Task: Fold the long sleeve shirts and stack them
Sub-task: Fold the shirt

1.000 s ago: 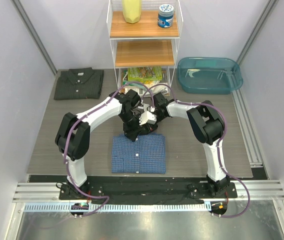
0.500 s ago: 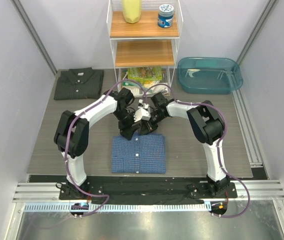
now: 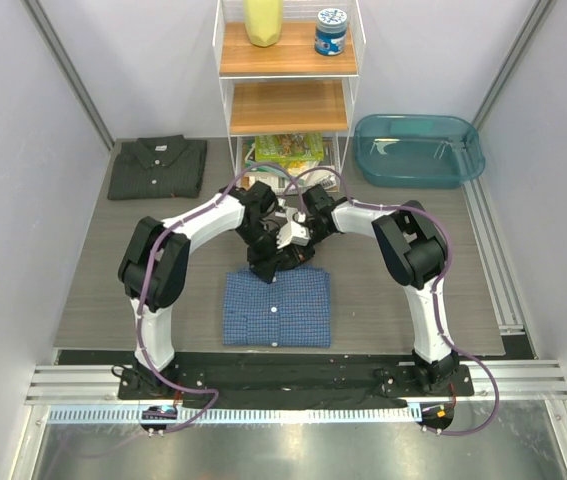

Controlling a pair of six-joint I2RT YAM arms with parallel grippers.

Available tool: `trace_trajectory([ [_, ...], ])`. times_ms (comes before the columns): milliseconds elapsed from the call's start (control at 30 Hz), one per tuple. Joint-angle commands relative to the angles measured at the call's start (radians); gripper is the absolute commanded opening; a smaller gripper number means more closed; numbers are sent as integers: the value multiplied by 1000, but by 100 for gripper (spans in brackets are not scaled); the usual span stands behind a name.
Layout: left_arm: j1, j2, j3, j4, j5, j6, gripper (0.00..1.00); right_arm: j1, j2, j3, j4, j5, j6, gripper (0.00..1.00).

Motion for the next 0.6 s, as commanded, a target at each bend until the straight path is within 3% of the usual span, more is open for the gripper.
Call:
trace_trajectory([
  [0, -8, 1, 53, -7, 50, 37, 29, 2, 11, 27, 2, 6, -20, 18],
  [100, -10, -16, 65, -18, 56, 26, 17, 2, 12, 26, 2, 4, -21, 18],
  [567, -54, -85, 125, -95, -37, 40, 5, -3, 15, 20, 3, 6, -30, 18],
])
